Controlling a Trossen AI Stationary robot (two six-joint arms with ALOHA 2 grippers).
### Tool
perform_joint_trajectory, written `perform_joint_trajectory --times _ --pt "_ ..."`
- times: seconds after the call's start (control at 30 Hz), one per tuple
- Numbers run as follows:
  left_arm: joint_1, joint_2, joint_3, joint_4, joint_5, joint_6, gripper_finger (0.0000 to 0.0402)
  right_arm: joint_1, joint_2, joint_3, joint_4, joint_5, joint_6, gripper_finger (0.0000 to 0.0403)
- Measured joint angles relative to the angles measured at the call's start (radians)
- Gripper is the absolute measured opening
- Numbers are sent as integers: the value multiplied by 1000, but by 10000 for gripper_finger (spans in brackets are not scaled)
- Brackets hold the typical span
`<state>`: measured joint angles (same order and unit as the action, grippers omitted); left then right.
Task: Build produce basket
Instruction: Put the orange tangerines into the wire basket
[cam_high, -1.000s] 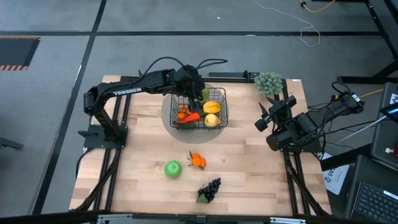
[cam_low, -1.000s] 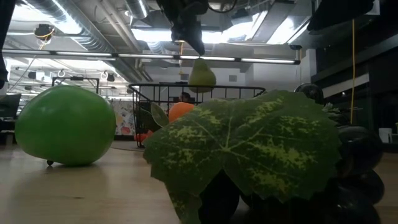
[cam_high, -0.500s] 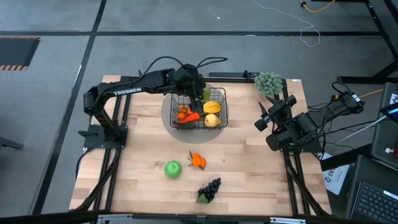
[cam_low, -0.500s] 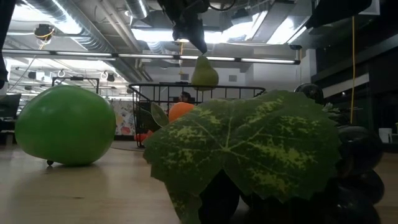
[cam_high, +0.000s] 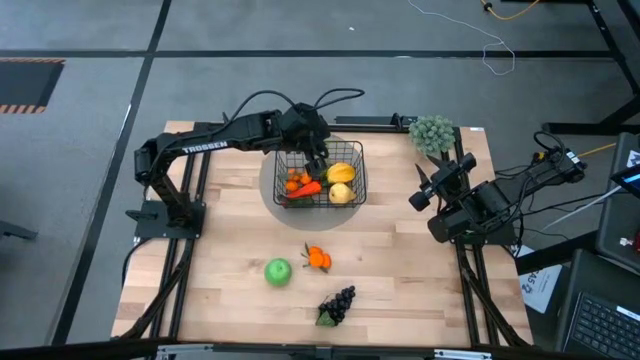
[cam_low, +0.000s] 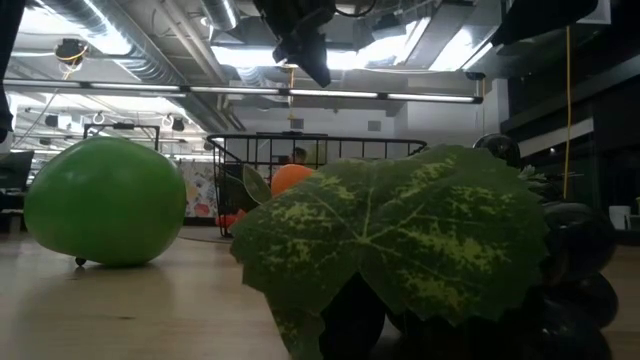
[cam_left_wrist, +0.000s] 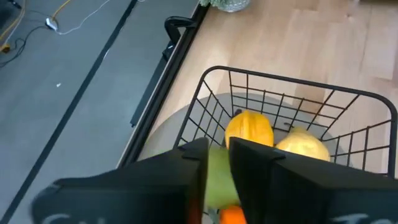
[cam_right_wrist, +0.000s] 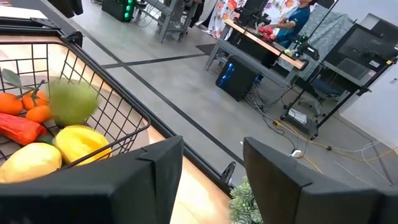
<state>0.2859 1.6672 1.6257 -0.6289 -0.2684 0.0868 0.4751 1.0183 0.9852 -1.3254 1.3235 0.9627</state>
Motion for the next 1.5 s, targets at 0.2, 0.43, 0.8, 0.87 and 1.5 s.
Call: perform_joint_trajectory --times 0.2,0.43,0.8,0.87,1.5 --pt "-13 0 0 2 -1 -7 110 0 0 0 0 0 0 174" --pt "-65 0 0 -31 0 -56 120 0 0 0 0 0 -2 174" --pt "-290 0 0 -199 285 -315 119 0 0 0 0 0 -3 174" --pt "-348 -1 0 -285 340 -323 119 0 0 0 0 0 -3 174" --pt "-663 -1 -241 -203 194 -489 119 0 0 0 0 0 -3 174"
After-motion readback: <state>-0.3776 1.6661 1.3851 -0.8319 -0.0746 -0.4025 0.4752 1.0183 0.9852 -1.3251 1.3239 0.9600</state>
